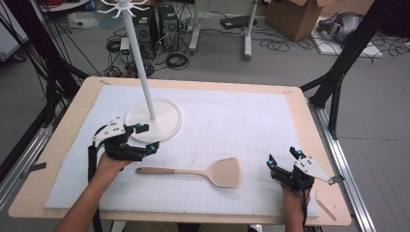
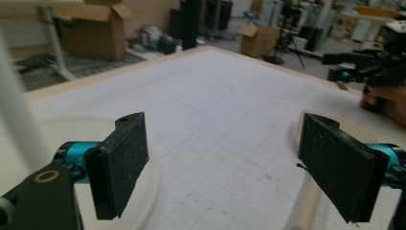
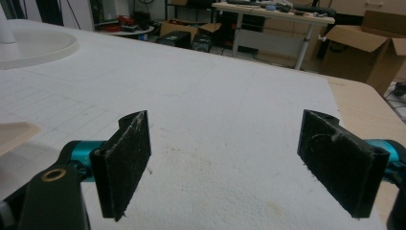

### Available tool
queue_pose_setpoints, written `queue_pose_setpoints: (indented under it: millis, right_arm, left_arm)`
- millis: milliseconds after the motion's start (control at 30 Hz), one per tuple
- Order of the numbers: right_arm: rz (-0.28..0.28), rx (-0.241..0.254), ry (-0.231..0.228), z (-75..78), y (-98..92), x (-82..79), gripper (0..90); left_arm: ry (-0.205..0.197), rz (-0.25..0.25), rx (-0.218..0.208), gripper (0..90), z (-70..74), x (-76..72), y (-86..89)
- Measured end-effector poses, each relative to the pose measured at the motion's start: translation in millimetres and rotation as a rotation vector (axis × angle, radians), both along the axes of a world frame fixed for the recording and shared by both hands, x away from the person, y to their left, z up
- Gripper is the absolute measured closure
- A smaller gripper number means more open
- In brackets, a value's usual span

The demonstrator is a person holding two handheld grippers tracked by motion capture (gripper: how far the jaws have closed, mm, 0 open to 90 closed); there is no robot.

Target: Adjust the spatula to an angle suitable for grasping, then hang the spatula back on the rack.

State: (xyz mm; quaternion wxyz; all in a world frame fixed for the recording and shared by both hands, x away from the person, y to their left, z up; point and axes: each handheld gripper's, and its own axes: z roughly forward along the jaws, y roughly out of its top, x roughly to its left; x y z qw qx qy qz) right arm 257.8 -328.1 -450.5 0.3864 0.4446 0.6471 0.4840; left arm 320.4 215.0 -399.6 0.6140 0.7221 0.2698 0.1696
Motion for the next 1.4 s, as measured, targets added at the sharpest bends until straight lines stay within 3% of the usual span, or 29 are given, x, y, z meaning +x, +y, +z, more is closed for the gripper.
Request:
queue_pose_setpoints:
  millis: [233,367,633,767,933,1000,1100,1300,1367,1400]
  right_arm:
    - [-0.004,0.010,0.003,0.0,-0.6,-0.3,18.1]
    - [-0.005,0.013,-0.002,-0.1,-1.0,-0.3,18.0]
    - [-0.004,0.007,0.003,0.0,-0.7,-0.6,18.0]
    - [-0.009,0.008,-0.001,0.0,-0.1,-0.9,18.0]
    - [-0.005,-0.002,-0.003,0.0,0.1,-0.5,18.2]
    - [0.010,0.013,0.002,0.2,-1.1,-0.1,18.4]
    - [0.022,0.044,0.001,0.2,-4.8,-0.8,18.3]
    - [0.102,0.109,0.030,3.6,-5.0,1.4,18.1]
    - [0.185,0.086,0.017,18.2,8.4,3.6,18.1]
    - [0.185,0.086,0.017,18.2,8.4,3.6,18.1]
  left_arm:
    - [0.022,0.138,-0.030,16.8,-13.8,-10.4,31.5]
    - [0.025,0.193,-0.045,16.9,-17.9,-14.7,45.5]
    - [0.035,0.222,-0.058,17.2,-23.8,-21.7,50.4]
    - [0.056,0.207,-0.090,18.1,-24.1,-22.5,49.5]
    - [0.035,0.212,-0.111,16.8,-25.6,-24.9,47.5]
    - [0.029,0.222,-0.100,16.8,-26.7,-25.7,46.8]
    - [0.021,0.234,-0.120,16.8,-28.1,-25.3,46.9]
    - [-0.006,0.258,-0.127,17.1,-24.8,-26.6,48.7]
    - [-0.005,0.261,-0.131,17.3,-23.9,-26.4,49.4]
    - [-0.004,0.265,-0.128,17.3,-23.7,-26.5,49.5]
